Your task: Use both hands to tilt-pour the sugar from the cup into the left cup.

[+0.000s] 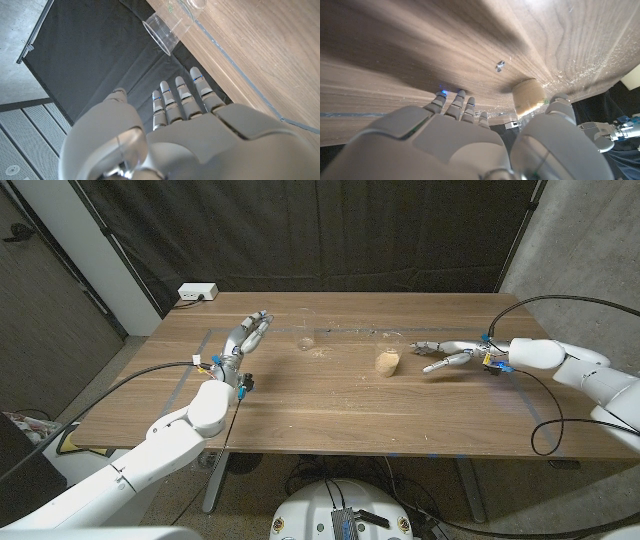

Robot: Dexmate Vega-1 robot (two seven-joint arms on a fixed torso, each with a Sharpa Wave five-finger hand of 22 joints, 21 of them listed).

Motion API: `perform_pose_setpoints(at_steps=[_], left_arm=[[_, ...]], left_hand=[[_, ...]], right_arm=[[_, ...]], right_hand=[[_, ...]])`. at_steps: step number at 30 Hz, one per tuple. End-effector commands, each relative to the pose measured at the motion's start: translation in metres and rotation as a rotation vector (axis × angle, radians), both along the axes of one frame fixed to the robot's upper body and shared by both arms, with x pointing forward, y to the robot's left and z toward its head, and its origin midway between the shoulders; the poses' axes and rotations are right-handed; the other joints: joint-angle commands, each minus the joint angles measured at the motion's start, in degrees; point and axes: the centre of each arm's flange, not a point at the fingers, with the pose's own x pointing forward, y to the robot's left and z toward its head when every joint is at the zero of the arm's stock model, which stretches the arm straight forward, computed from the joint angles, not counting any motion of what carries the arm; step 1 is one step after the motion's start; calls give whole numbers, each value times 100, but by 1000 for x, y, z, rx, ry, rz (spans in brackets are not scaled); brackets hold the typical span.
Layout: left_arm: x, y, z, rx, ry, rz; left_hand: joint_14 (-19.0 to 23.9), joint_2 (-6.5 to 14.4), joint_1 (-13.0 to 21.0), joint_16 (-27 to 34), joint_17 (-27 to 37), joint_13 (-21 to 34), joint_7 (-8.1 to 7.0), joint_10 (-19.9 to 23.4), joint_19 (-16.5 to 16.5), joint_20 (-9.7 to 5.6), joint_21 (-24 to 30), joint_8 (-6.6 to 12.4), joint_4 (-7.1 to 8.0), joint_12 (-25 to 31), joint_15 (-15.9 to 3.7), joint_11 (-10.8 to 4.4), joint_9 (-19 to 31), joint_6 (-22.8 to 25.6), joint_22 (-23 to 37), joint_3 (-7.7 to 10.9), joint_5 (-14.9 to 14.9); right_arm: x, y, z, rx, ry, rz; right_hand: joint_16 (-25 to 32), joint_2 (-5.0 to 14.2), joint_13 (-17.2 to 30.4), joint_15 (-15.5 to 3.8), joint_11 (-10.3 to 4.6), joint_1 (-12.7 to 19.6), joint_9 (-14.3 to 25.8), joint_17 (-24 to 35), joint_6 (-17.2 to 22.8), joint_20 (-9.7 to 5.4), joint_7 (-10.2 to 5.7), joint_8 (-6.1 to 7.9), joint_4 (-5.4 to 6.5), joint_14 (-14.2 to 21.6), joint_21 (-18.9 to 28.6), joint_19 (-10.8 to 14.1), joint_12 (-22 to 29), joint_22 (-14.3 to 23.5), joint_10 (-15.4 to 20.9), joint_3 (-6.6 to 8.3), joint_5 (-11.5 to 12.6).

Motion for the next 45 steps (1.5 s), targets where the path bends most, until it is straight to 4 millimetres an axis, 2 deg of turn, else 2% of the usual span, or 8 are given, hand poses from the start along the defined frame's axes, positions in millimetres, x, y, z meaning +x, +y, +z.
perform_pose_setpoints(at_steps=[1, 9, 10, 16, 23, 32, 37, 45], left_arm=[[2, 9, -7, -5, 5, -10], [3, 15, -7, 1, 5, -15], [3, 16, -7, 2, 8, -11], [4, 23, -7, 7, 10, -12], [6, 31, -5, 12, 10, -19], [7, 41, -3, 19, 19, -20], [10, 46, -2, 19, 20, -27], [13, 54, 0, 21, 23, -26]], left_hand=[[-4, -21, 9, 23, 3, -1, -4, 34, 29, -36, -34, 43, -30, 6, -544, 11, 4, 66, 32, 30, 24], [-9, -27, 8, 18, -3, -3, -4, 55, 34, -43, -37, 37, -43, 8, -544, -18, -2, 63, 34, 35, 25], [-8, -28, 8, 18, -4, -3, -10, 59, 33, -46, -39, 36, -46, 9, -539, 24, -4, 65, 34, 36, 25], [-12, -33, 9, 14, -8, -5, -9, 72, 33, -44, -44, 27, -57, 8, -549, -8, -9, 53, 35, 41, 25], [-18, -35, 9, 10, -10, -6, -7, 64, 36, -47, -46, 27, -66, 1, -551, 0, -13, 61, 37, 46, 25], [-19, -38, 7, 9, -13, -8, 4, 76, 43, -41, -48, 19, -77, -1, -544, -11, -19, 49, 38, 52, 26], [-18, -39, 6, 9, -14, -8, 7, 83, 38, -41, -52, 22, -81, 0, -547, 1, -21, 62, 39, 54, 27], [-9, -39, 2, 11, -16, -10, 9, 89, 40, -44, -56, 16, -90, -3, -547, 7, -25, 56, 41, 60, 27]], right_arm=[[-11, 7, 17, 47, -1, 30], [-12, 12, 13, 98, 9, 20], [-12, 13, 12, 108, 9, 19], [-12, 21, 9, 148, 0, 20], [-13, 30, 7, 175, -7, 12], [-15, 38, 4, 204, -12, -10], [-16, 46, 5, 204, -5, -16], [-17, 56, 8, 214, 12, -48]], right_hand=[[34, 42, 31, -436, 22, 18, 14, 23, -60, -667, 50, 28, 10, 45, 247, 1018, 47, 908, 31, 41, 38], [34, 68, 47, -398, 58, 23, 15, 41, -50, -648, 85, 38, 20, 31, 230, 995, 50, 915, 14, 42, 37], [32, 76, 51, -400, 62, 31, 15, 44, -49, -645, 93, 39, 19, 26, 227, 991, 51, 916, 11, 46, 37], [-15, 157, 82, -253, 182, 126, 13, 65, -87, -616, 160, 34, 4, -111, 191, 944, 22, 928, -110, 88, 33], [-45, 227, 102, -171, 268, 245, 9, 71, -122, -757, 229, 28, -25, -203, 178, 942, 14, 943, -165, 135, 10], [-86, 239, 116, -65, 364, 295, 4, 73, -180, -783, 303, 10, -33, -328, 163, 911, -11, 965, -253, 143, -27], [-111, 234, 123, -42, 405, 334, 0, 65, -231, -737, 340, -6, -44, -409, 126, 815, -22, 979, -292, 144, -54], [-171, 99, 131, 117, 558, 400, -18, 20, -521, -453, 505, -94, -66, -662, -6, 537, -102, 986, -520, 69, -128]])
